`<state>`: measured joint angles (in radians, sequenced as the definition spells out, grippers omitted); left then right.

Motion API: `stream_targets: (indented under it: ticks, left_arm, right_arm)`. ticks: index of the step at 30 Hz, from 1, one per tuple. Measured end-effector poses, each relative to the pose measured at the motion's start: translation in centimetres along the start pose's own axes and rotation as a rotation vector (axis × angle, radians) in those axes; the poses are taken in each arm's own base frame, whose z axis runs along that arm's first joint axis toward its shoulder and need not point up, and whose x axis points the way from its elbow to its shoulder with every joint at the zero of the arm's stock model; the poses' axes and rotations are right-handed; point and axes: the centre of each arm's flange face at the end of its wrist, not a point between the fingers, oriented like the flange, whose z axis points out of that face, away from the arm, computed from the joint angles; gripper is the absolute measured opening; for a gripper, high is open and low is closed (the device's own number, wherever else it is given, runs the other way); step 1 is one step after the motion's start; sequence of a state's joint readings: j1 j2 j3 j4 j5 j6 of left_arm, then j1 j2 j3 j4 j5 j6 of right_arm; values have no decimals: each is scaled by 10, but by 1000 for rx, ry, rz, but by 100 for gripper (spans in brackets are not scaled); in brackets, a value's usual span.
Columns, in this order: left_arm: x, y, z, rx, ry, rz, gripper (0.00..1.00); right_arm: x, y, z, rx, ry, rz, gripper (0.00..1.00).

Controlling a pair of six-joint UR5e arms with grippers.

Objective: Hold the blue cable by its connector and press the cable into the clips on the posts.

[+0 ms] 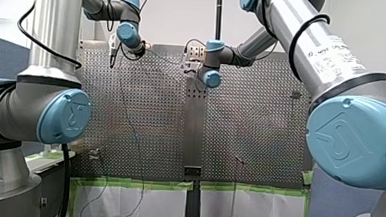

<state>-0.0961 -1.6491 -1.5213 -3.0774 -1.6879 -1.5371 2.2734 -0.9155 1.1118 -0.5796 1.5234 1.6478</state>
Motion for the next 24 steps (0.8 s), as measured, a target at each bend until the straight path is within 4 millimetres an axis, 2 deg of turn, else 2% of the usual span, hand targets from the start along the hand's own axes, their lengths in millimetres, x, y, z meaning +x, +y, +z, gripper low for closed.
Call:
stream_targets:
  ticks: [1,2,3,4,5,6,24]
  left_arm:
    - [0,0,0,-1,0,-1,81]
    - [0,0,0,-2,0,-3,81]
    - [0,0,0,-3,0,-5,54]
    - [0,0,0,-5,-1,-7,34]
    - [0,0,0,-6,-3,-10,34]
    - [-1,0,0,-6,-6,-11,1]
    - [-5,-8,2,16,-52,8,1]
  right_arm:
    - [0,0,0,0,0,0,0]
    - [0,0,0,0,-1,0,0]
    - [0,0,0,0,-1,0,0]
    - [0,0,0,0,-1,0,0]
    - [0,0,0,0,-2,0,0]
    - [0,0,0,0,-2,0,0]
    - [-4,0,-2,-1,-15,-2,0]
